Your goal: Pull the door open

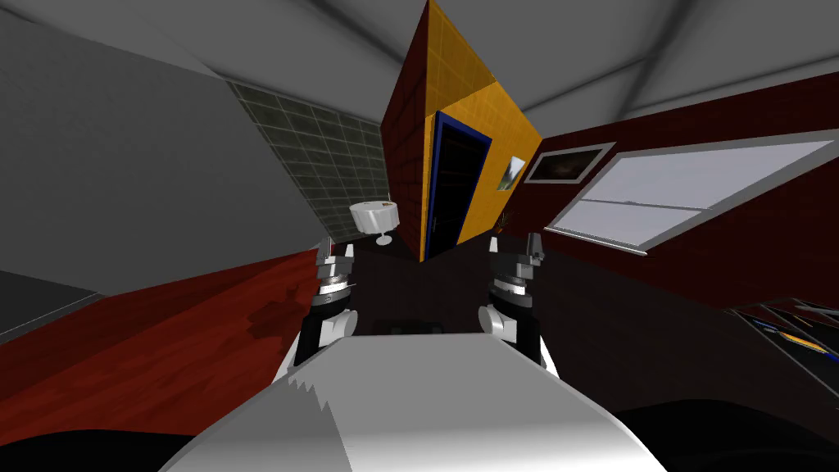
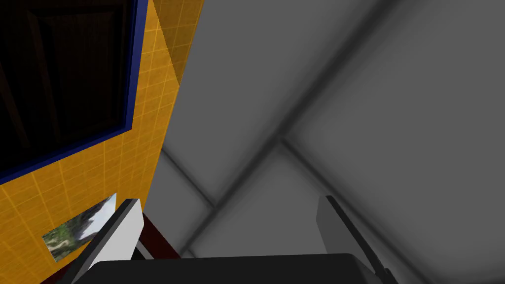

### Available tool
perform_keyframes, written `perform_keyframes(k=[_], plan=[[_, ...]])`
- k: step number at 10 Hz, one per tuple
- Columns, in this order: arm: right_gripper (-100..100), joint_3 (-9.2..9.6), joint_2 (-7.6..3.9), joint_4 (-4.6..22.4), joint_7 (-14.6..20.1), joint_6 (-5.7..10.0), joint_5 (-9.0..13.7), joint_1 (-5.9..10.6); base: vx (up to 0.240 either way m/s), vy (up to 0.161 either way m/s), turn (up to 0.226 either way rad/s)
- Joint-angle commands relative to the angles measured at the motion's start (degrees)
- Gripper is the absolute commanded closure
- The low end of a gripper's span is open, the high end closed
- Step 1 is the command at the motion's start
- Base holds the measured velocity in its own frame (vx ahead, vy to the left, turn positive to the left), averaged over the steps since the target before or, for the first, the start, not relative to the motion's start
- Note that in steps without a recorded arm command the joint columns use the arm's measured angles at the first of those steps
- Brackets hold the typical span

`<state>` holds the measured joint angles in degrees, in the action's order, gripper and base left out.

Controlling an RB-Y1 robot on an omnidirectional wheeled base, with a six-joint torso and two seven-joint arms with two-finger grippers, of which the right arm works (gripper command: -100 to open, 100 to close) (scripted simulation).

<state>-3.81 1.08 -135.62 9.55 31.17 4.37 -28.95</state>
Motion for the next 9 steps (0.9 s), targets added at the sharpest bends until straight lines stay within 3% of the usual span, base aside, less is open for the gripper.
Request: perform_keyframes(k=[1,9], plan=[[-100,0.53,-0.78,1.88,1.22,0.46,1.19,0.59,0.055,-0.034,0.135],[-100,3.69,-4.29,13.10,8.51,3.19,8.27,4.09,0.129,-0.095,0.158]])
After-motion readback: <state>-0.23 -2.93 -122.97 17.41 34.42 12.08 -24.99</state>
